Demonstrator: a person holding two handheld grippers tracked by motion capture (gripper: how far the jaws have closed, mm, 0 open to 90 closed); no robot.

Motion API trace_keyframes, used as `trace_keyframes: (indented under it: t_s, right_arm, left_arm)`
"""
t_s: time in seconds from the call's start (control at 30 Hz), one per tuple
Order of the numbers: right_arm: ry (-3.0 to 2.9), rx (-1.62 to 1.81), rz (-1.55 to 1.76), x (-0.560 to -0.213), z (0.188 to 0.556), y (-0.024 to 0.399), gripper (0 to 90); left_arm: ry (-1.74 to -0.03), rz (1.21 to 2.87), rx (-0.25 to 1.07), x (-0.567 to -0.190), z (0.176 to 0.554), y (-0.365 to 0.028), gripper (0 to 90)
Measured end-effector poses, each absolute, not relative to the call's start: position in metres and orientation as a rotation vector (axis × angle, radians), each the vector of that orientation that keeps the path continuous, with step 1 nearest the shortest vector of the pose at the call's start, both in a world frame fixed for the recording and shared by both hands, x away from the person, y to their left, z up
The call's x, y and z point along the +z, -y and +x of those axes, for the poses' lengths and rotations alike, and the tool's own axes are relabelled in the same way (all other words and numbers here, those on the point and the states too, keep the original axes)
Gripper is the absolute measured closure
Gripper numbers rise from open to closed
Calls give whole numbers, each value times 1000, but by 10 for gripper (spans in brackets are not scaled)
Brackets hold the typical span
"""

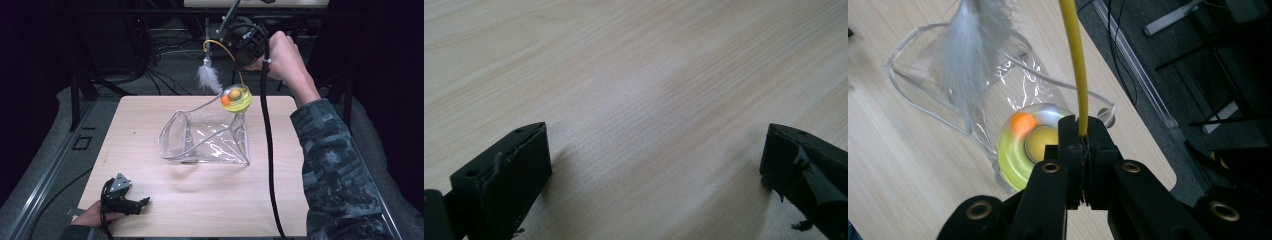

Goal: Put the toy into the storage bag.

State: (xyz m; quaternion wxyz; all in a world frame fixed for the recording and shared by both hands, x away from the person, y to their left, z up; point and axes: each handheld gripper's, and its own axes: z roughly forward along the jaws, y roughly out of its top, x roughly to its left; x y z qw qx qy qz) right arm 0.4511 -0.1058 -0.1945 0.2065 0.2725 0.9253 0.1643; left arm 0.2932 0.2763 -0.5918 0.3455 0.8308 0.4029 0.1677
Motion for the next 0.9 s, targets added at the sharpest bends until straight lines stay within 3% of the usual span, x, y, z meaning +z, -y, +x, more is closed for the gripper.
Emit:
trace_keyframes:
  t_s: [0.9]
  right_arm:
    - [-2668, 437, 732, -249, 469, 64, 884]
  left_arm:
    - [-1046, 2156, 435, -592, 293, -276, 0]
